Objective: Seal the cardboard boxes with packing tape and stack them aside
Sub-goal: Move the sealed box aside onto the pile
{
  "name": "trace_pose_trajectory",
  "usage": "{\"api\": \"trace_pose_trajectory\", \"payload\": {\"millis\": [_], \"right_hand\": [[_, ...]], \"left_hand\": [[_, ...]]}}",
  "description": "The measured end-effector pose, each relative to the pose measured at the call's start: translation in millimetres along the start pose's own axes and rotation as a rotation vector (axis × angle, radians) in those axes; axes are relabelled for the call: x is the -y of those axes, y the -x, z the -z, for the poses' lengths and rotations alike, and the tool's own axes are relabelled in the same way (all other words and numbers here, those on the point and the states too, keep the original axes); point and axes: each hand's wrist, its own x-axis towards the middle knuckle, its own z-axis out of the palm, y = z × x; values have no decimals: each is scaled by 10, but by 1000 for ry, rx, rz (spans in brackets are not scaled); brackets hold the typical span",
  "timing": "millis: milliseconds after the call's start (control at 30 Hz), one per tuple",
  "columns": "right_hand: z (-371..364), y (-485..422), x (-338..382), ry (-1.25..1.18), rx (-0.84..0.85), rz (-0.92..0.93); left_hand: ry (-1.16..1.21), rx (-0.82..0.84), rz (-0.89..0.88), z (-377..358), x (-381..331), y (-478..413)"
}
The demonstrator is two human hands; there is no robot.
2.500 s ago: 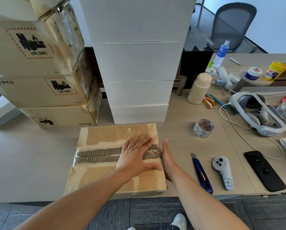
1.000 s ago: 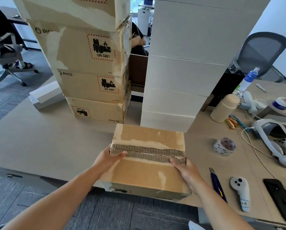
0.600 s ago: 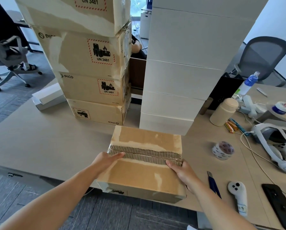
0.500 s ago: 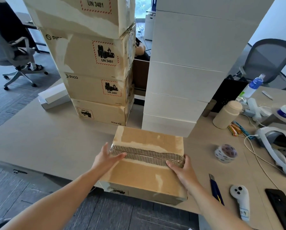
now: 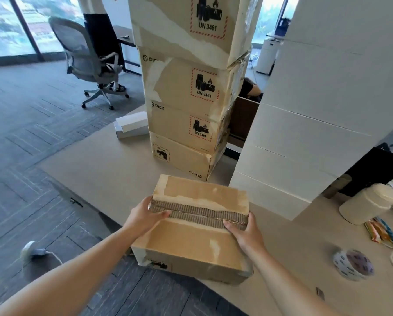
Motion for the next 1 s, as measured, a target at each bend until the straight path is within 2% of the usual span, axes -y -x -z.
{"api": "trace_pose_trajectory", "payload": {"millis": [467,667,1000], "right_hand": [[-1712,-243,1750,93,395,382],[-2735,-214,2489,103,531,501],[-4729,-369,3898,98,633,594]], "left_hand": [[174,-537,85,1906,808,497],[313,-653,124,2754,1337,528],[391,-767,159,4586,2274,-225]]}}
